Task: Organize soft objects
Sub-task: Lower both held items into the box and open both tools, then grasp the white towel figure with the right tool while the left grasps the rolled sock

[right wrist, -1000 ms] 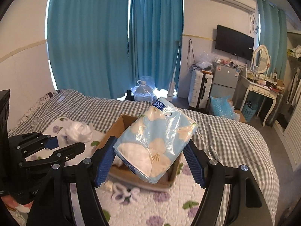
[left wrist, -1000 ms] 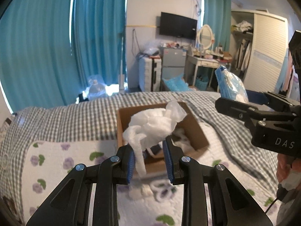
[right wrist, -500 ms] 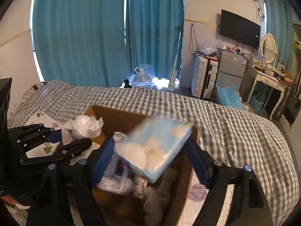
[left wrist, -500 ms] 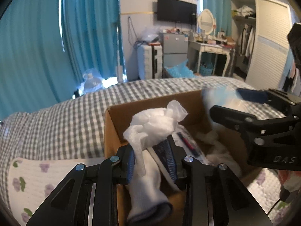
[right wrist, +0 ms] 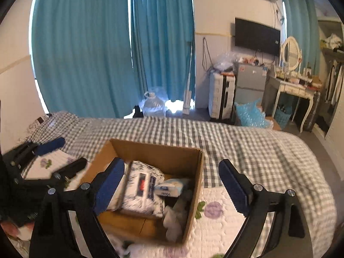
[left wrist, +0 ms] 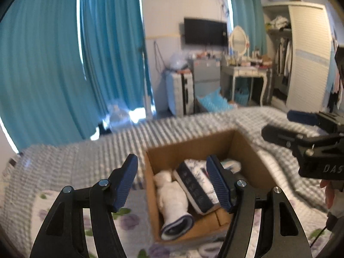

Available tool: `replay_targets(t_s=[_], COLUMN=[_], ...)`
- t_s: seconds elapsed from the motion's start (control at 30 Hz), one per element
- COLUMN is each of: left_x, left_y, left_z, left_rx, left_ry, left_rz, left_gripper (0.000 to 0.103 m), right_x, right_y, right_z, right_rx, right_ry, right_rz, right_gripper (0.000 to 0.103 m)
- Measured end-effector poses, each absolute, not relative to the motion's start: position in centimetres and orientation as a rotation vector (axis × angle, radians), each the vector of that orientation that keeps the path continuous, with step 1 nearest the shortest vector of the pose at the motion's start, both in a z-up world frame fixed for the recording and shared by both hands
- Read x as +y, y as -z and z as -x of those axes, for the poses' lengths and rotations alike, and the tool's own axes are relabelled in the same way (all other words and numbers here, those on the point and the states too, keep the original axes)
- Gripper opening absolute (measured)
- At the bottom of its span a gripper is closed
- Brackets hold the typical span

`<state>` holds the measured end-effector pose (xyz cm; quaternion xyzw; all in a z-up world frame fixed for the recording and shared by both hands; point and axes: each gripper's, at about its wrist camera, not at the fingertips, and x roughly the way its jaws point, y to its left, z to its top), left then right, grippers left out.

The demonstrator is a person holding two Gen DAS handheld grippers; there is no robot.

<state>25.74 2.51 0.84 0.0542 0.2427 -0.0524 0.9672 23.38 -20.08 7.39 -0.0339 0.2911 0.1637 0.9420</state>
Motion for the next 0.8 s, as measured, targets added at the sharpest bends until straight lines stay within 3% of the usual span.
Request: replay_targets(t_s=[0.13, 0.17, 0.23, 0.43, 0.63, 0.8], left_x=[3.1, 3.2, 3.6, 5.3, 6.7, 8.4], left_y=[-6.7, -7.8, -9.8, -13.4, -11.3, -4.7], left_z=[-20.2, -19.0, -16.4, -10.1, -8.5, -10.6], left_rx=[0.389, 0.368, 0.319, 0.264, 0.323, 0.491], left_ry=[0.093, 0.094, 0.084, 0.09, 0.02, -0.027], left_rz=[-0.121, -0.124, -0.122, -0.078, -0.064, -0.017], left_gripper=[0.068, 0.077, 0.084, 0.085, 0.085, 0.085], right_x=[-20.2, -20.3, -20.3, -19.6, -17.9, -16.0], right_y=[-12.2, -13.7, -15.8, -19.8, -17.5, -11.2], right_z=[-19.1, -17.7, -15.6, -9.1, -5.6, -5.9], right_rx=[0.558, 0.541, 0.527, 0.488, 0.524, 0.612], right_ry=[-0.311, -0.309, -0.31, -0.335, -0.354, -0.364], right_rz=[0.122, 0.129, 0.132, 0.132, 0.164, 0.189], right_gripper=[0.09, 0.09, 0.093, 0.1, 0.1, 0.1])
